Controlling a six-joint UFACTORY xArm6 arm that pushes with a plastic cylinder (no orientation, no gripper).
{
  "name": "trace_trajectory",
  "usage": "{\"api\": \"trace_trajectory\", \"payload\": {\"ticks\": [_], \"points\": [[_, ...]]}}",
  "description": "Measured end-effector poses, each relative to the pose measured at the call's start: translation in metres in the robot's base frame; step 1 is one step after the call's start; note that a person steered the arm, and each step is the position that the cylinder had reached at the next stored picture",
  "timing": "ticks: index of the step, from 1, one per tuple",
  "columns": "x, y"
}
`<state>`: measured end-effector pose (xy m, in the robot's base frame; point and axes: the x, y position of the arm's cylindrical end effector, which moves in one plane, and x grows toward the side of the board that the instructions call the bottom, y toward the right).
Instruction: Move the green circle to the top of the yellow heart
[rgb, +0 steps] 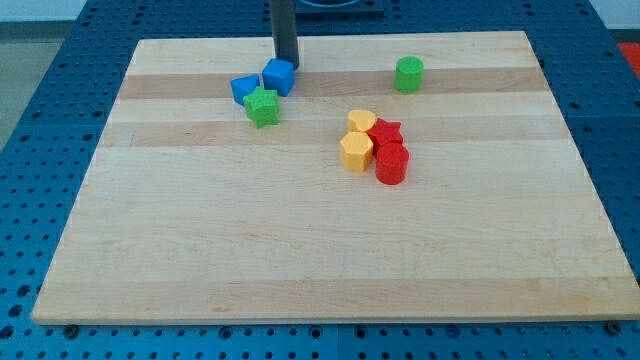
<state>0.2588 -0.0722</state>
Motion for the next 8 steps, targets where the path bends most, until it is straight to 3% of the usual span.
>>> {"api": "trace_trajectory", "payload": {"ticks": [1, 2, 4, 6, 8], "points": [[0.004, -0.02], [-0.003, 0.003], [-0.007, 0.144], [-0.009, 0.238], [0.004, 0.233]]}}
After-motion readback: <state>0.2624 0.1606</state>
